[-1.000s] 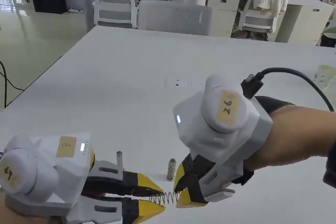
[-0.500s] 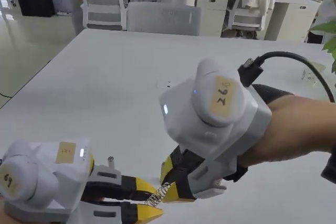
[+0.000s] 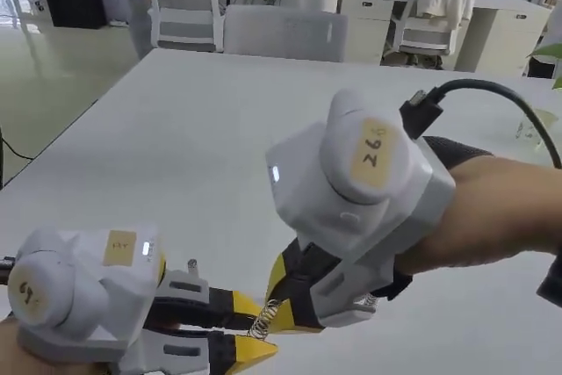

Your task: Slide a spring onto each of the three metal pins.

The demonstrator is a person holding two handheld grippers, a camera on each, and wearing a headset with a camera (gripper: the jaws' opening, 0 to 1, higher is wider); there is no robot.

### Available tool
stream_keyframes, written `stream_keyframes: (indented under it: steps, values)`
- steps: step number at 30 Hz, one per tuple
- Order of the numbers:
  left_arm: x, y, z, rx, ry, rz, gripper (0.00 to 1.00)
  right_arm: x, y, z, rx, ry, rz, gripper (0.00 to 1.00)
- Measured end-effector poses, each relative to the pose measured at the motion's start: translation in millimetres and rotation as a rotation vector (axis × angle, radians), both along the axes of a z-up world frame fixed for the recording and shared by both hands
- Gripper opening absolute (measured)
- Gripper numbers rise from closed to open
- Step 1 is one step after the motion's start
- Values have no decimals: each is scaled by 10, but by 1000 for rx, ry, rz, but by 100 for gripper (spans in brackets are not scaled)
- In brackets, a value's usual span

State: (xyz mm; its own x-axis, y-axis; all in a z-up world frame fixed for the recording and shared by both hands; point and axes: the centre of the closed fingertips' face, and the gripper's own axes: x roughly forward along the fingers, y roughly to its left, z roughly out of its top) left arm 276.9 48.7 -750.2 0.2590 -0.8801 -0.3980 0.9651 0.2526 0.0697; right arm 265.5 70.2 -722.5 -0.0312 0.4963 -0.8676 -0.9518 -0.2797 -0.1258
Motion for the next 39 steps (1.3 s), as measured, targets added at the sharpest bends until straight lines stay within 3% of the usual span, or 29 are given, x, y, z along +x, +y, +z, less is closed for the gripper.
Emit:
stream_keyframes:
  steps: [8,21,31,39]
  values:
    - [37,24,35,-11,-11,21,7,29,38,40,22,9,-5,13]
    - [69,42,51,-27,-18,31,7,61,101,5,10,12,3,13]
    - [73,26,143,-70,-17,31,7,63,115,-51,0,19,-1,13]
    - [86,54,130,-60,-28,36,8,79,139,-64,-12,24,-6,13]
